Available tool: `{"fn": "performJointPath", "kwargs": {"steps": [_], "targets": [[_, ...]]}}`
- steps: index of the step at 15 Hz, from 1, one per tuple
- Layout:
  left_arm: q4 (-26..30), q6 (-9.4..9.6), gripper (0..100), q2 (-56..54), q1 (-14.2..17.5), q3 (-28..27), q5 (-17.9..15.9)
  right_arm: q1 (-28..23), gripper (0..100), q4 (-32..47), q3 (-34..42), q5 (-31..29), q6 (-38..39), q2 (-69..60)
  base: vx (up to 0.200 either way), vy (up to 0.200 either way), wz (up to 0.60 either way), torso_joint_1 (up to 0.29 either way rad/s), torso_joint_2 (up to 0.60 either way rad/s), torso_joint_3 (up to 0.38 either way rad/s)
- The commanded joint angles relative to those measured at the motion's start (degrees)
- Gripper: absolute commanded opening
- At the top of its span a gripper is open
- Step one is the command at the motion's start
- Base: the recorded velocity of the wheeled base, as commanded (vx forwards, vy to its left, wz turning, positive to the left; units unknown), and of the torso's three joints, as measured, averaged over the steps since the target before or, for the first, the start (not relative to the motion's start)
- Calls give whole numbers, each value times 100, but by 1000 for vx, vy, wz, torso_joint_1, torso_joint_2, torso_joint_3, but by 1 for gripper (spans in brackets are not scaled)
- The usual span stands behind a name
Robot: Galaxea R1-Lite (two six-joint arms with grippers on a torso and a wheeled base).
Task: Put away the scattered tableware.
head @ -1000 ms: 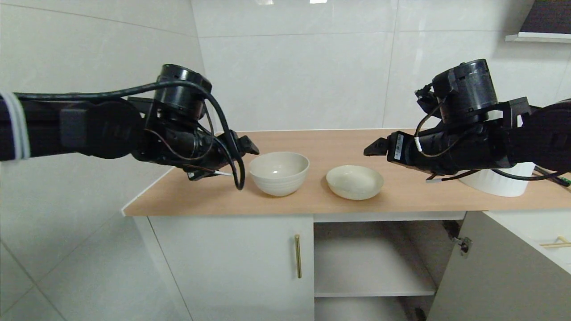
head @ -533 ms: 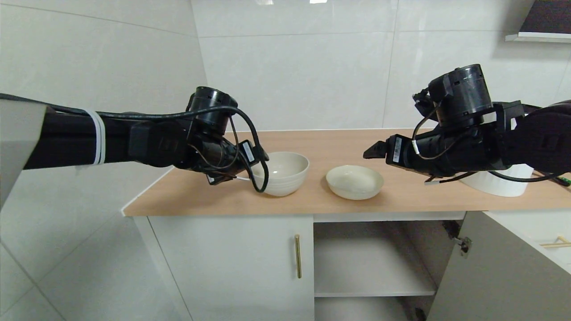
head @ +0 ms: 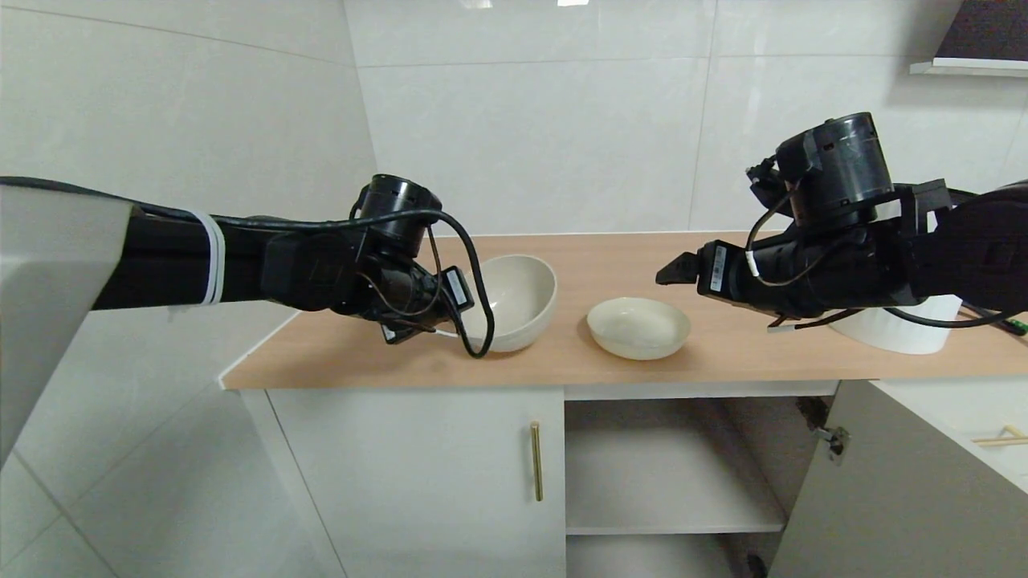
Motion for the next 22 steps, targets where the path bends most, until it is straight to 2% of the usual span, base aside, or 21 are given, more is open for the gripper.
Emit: {"fn": "performJointPath", "kwargs": {"steps": [1,7,8,10,12,14,22], "targets": [[5,-2,0,-18,4,1,-1,4,100,1,3,3,1,-88,0,0,0,0,0,0],[23,7,0,-369,-31,168,-18,-111,100,89,-41,-14,-69,290,0,0,0,0,0,0],[14,51,0,-598,-57,414,-124,-243,100,256,-111,-14,-307,580,0,0,0,0,0,0],[-3,156,0,-896,-75,652,-598,-366,100,406,-348,-102,-307,914,0,0,0,0,0,0],[-3,182,0,-1055,-75,775,-950,-418,100,362,-454,-348,-298,1231,0,0,0,0,0,0],[-3,191,0,-1028,-75,775,-959,-436,100,362,-656,-428,-228,1451,0,0,0,0,0,0],[-3,191,0,-1037,-75,775,-959,-436,100,124,-665,-454,-122,1591,0,0,0,0,0,0]]}}
